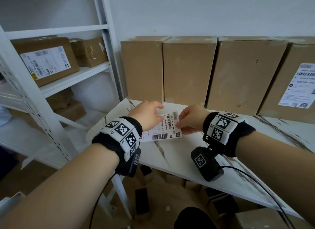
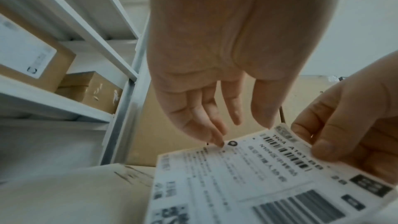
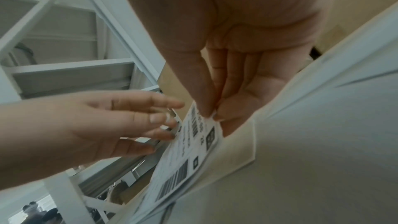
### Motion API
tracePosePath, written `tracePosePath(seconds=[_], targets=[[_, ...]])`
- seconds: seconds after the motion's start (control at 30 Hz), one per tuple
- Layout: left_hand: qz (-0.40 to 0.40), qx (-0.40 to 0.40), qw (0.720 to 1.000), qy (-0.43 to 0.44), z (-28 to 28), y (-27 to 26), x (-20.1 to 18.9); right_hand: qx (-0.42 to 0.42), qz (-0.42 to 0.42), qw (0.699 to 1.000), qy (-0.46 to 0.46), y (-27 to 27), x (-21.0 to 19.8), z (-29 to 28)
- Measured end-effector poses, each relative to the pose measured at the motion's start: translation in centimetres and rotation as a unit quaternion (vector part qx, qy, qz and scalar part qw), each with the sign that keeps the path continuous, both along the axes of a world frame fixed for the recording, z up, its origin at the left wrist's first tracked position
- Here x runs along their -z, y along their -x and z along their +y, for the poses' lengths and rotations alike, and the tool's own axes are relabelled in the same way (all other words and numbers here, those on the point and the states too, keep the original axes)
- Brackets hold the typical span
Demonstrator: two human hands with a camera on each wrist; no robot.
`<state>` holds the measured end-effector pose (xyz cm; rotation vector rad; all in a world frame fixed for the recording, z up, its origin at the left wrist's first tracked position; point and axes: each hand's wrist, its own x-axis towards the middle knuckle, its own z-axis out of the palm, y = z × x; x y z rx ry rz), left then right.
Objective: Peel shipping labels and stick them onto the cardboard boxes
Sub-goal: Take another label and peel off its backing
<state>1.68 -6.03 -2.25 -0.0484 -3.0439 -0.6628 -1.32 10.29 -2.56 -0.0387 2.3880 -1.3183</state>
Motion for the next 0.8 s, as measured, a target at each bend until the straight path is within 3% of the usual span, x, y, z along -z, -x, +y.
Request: tracePosePath(seconds=[0.1,0.27,0.43,0.57,0.7,0.8], targets=[[-0.004,0.015,0.999,-0.047,1.1,0.1,-0.3,-0.004,0.024,1.0,0.003,-0.4,-0.1,0.3],[-0.003,0.044,0.999,-0.011,2.3,0.3,-0.4,-0.024,0.086,0.995,-0.049,-1.0,-0.3,0.8],[-0.006,0.037,0.999,-0.04,2.7,0.2,-0.6,-0.013,0.14,0.987,-0.075,-1.5,-0.2,1.1],[-0.015,0.04,0.998,-0.049,2.8,-0.1,-0.8,-0.013,0.104,0.992,-0.071,-1.7,-0.6,1.4],[-0.021,-0.005,1.0,0.008,1.7,-0.3,-1.2,0.041,0.075,0.996,0.009,-1.4,-1.2,2.7],[-0.041,-0.037,0.998,-0.011,1.1,-0.2,-1.6,0.08,0.052,0.994,0.056,-1.0,-1.4,4.1]])
